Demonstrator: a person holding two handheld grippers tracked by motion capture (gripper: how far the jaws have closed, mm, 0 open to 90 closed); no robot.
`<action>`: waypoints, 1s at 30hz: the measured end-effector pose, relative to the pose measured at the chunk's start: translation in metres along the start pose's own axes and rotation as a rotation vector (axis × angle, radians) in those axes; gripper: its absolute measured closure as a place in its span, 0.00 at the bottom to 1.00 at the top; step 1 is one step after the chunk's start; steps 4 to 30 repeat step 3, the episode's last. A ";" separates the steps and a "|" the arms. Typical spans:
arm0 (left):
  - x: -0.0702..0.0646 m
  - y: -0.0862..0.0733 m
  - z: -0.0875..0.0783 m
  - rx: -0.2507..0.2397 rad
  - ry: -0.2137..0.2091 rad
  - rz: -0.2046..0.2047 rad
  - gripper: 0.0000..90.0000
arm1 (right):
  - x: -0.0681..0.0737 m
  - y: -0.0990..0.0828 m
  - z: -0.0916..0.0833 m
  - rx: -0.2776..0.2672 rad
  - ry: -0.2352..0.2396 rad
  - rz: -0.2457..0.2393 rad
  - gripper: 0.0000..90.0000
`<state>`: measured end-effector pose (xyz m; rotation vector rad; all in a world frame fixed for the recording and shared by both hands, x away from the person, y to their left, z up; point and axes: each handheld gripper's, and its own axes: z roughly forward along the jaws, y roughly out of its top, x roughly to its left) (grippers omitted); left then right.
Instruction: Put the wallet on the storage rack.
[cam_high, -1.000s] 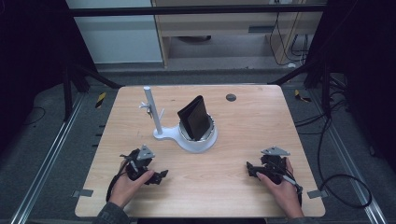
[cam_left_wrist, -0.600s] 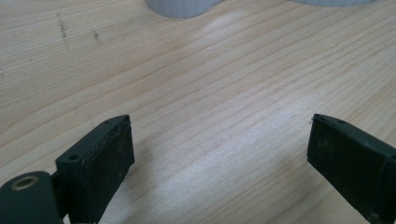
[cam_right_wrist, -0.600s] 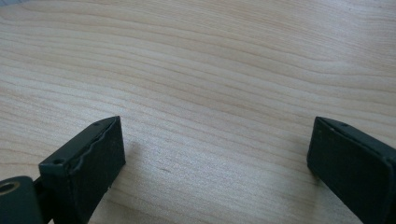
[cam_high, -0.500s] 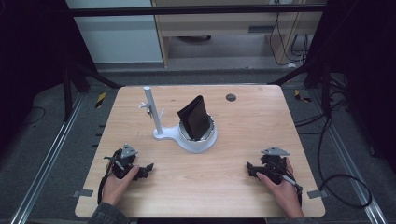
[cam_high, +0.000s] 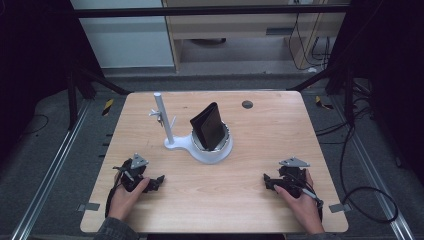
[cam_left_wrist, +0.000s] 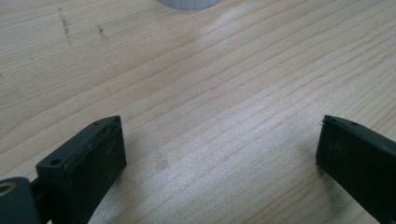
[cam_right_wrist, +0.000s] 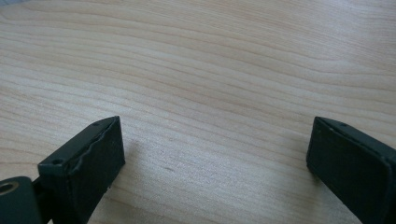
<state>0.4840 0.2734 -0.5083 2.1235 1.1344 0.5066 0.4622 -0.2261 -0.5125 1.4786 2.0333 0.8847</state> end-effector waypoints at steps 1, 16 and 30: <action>0.000 0.000 0.000 0.001 -0.001 0.000 0.01 | 0.000 0.000 0.000 0.000 0.001 0.000 0.05; 0.000 0.000 0.000 0.001 0.000 0.000 0.01 | 0.000 0.000 0.000 0.000 0.001 0.000 0.05; 0.000 0.000 0.000 0.001 0.000 0.000 0.01 | 0.000 0.000 0.000 0.000 0.001 0.000 0.05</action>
